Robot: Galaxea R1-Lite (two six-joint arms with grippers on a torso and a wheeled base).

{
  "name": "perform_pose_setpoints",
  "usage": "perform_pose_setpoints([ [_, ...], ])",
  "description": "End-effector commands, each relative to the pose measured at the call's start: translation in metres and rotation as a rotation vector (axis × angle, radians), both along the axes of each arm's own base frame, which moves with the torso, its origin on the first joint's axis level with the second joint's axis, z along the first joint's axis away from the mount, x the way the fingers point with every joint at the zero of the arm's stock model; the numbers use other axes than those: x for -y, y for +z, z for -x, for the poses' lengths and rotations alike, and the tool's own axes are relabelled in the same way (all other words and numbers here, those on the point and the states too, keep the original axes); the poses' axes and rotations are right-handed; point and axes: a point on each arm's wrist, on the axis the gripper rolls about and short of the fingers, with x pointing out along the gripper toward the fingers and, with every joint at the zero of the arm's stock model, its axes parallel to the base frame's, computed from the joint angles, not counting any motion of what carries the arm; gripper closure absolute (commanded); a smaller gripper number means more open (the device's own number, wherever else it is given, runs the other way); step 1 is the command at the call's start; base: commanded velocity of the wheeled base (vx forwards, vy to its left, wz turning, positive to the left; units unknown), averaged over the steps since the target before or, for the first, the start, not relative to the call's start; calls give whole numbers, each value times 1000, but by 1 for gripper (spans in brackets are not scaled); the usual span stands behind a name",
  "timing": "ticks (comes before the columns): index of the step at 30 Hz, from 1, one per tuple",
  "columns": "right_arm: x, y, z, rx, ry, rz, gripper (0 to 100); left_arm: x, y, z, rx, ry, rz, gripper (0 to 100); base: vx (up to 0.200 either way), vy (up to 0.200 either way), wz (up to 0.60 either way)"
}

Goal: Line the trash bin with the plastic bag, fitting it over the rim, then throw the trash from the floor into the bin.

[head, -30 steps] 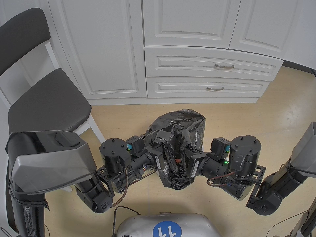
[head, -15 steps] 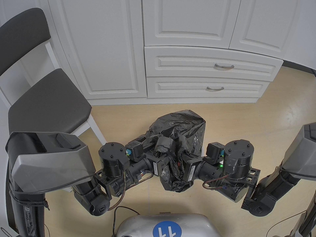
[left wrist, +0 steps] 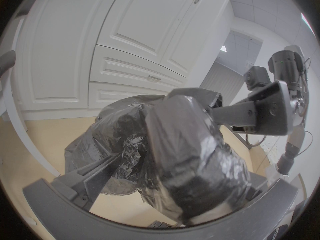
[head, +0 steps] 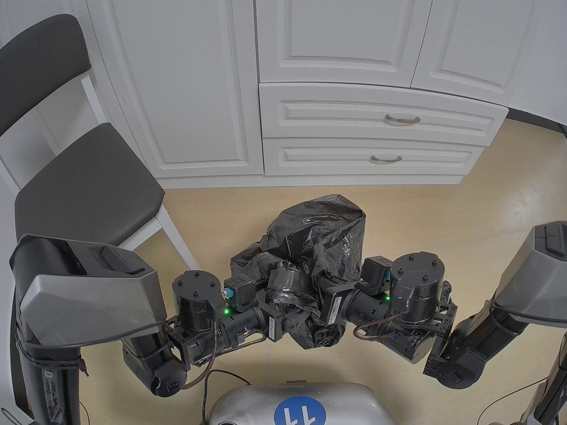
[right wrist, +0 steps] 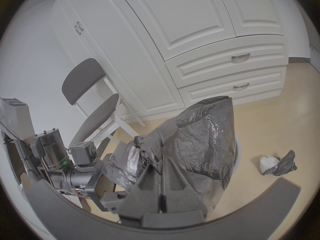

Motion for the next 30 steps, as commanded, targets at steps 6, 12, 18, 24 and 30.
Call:
perform_pose_setpoints([
  [6, -4, -4, -2, -11, 3, -4, 100, 3, -5, 9, -21, -68, -1, 0, 0, 0, 0],
  [12, -7, -5, -3, -9, 6, -6, 100, 0, -8, 11, -38, -98, -7, 0, 0, 0, 0],
  [18, -6, -4, -3, -6, 1, -8, 100, -13, -14, 11, -39, -115, -55, 0, 0, 0, 0],
  [24, -7, -4, -2, -7, 4, -7, 100, -20, -26, 11, -25, -184, -114, 0, 0, 0, 0],
  [30, -11, -6, 2, -13, 22, -4, 100, -18, -25, 8, -22, -185, -101, 0, 0, 0, 0],
])
